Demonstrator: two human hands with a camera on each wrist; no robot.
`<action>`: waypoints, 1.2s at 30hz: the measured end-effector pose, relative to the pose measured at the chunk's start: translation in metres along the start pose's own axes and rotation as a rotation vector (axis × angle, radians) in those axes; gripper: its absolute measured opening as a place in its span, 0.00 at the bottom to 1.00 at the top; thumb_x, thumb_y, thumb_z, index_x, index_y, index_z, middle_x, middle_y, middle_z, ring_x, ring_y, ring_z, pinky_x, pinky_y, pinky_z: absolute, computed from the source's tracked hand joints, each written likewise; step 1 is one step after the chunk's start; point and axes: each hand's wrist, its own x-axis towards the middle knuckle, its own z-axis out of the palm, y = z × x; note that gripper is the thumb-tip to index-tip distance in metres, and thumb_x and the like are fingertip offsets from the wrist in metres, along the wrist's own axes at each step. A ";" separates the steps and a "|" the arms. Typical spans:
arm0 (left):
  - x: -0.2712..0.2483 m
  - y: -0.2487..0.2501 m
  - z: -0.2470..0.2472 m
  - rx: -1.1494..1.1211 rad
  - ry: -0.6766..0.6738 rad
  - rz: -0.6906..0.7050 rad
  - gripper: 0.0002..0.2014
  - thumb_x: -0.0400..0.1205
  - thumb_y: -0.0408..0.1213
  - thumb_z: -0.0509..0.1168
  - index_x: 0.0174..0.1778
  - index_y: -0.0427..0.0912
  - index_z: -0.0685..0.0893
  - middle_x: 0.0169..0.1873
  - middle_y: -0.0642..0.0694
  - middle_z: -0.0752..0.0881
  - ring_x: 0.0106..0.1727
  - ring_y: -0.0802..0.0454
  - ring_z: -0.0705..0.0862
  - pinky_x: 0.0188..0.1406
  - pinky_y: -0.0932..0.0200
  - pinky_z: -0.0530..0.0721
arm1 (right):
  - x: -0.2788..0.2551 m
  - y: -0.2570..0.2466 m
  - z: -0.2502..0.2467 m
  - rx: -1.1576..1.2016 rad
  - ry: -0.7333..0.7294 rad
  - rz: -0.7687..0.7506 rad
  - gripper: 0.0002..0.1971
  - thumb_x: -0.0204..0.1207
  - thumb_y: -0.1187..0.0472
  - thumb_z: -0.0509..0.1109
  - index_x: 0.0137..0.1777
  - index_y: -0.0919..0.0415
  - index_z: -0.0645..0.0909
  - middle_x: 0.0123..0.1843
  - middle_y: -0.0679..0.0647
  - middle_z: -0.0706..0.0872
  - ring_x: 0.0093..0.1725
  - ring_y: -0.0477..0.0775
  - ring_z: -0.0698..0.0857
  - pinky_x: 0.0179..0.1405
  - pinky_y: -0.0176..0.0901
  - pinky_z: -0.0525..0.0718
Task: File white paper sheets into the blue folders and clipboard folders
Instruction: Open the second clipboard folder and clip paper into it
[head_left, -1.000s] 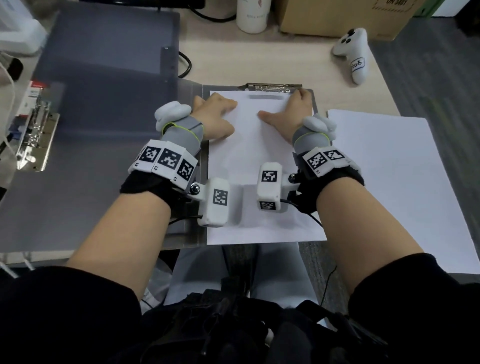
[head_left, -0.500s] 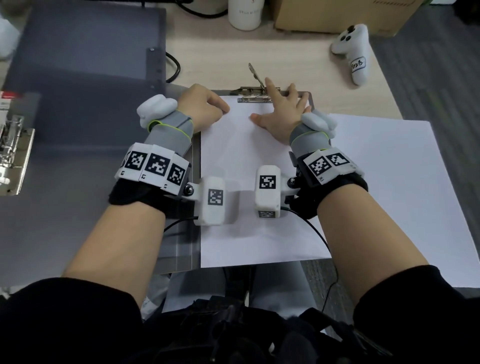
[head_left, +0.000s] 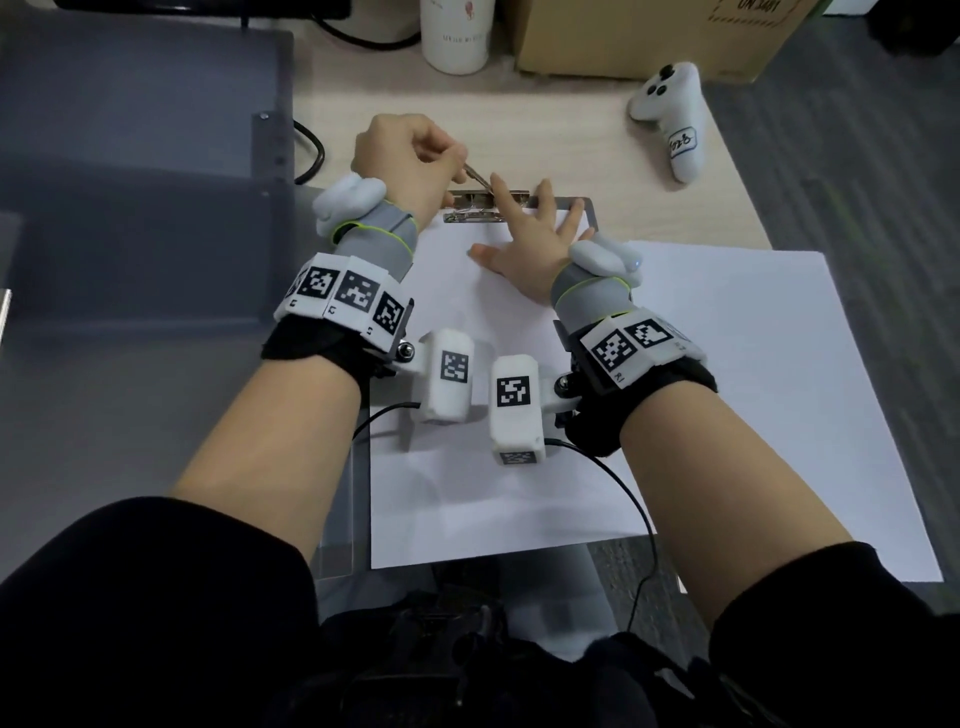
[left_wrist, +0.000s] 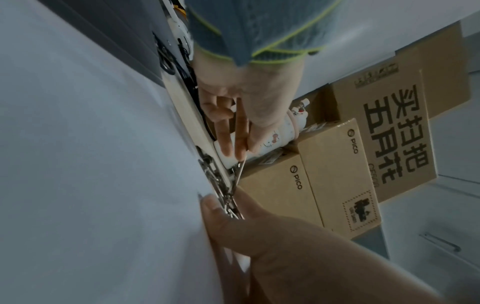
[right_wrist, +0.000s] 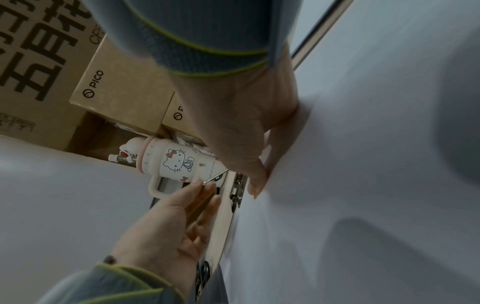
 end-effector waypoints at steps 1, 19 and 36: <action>0.002 -0.003 -0.001 0.009 0.017 -0.019 0.09 0.73 0.40 0.69 0.27 0.53 0.82 0.27 0.56 0.87 0.21 0.60 0.84 0.28 0.64 0.85 | 0.000 0.000 0.000 -0.003 -0.002 -0.001 0.36 0.79 0.39 0.60 0.81 0.33 0.42 0.86 0.53 0.36 0.82 0.73 0.34 0.78 0.72 0.43; 0.019 -0.014 -0.010 0.493 -0.026 -0.093 0.15 0.70 0.46 0.74 0.21 0.52 0.77 0.25 0.59 0.75 0.63 0.45 0.78 0.53 0.57 0.78 | 0.010 0.003 0.007 0.058 0.006 -0.016 0.39 0.78 0.40 0.62 0.82 0.38 0.42 0.85 0.54 0.35 0.81 0.74 0.31 0.78 0.75 0.43; 0.016 -0.028 -0.007 0.402 0.007 -0.149 0.14 0.68 0.47 0.74 0.19 0.54 0.79 0.41 0.46 0.88 0.60 0.47 0.80 0.51 0.62 0.79 | 0.012 0.003 0.010 0.052 0.009 -0.017 0.39 0.78 0.40 0.61 0.83 0.39 0.41 0.85 0.55 0.34 0.80 0.76 0.30 0.78 0.74 0.43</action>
